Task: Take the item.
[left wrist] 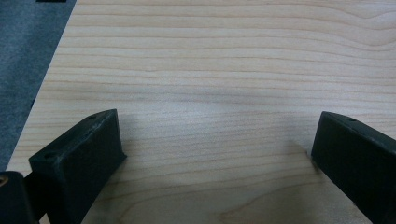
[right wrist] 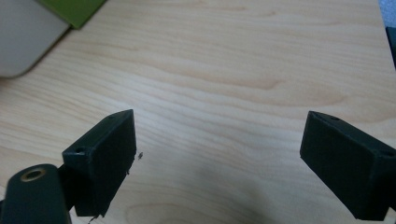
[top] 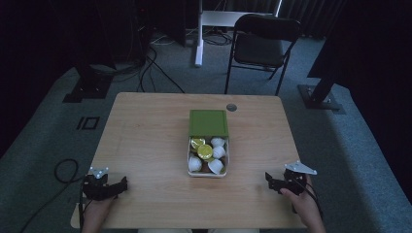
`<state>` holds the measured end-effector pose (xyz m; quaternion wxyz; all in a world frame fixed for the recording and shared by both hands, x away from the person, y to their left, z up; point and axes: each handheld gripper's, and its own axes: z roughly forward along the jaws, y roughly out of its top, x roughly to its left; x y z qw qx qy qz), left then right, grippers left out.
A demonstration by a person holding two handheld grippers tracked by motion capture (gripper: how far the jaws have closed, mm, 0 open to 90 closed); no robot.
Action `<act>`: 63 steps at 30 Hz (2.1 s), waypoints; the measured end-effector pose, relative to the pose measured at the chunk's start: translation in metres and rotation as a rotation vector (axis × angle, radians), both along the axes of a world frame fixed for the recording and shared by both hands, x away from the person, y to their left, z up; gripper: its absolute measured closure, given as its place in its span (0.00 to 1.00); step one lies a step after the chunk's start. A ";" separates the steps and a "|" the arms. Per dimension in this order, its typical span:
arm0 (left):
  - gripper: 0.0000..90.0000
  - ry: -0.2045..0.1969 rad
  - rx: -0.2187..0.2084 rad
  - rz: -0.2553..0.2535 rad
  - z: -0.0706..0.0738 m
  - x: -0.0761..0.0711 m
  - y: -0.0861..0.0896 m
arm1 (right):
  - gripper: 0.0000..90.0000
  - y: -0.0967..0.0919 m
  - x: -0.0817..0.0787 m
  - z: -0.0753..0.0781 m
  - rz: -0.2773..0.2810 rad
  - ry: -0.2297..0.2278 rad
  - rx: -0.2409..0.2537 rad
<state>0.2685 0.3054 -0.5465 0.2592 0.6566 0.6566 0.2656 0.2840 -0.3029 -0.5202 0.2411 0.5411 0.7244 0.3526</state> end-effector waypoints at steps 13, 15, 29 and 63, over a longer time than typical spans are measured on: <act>0.02 0.000 0.000 0.000 0.000 0.000 0.000 | 0.11 0.012 0.004 0.024 0.048 -0.055 0.016; 0.02 0.000 0.000 0.000 0.000 0.000 0.000 | 0.11 0.014 0.005 0.028 0.052 -0.061 0.024; 0.02 -0.001 0.000 0.000 0.000 0.000 0.000 | 0.11 0.034 0.008 0.054 0.105 -0.116 0.045; 0.02 0.000 0.000 0.000 0.000 0.000 0.000 | 0.12 0.132 0.015 0.104 0.352 -0.234 0.028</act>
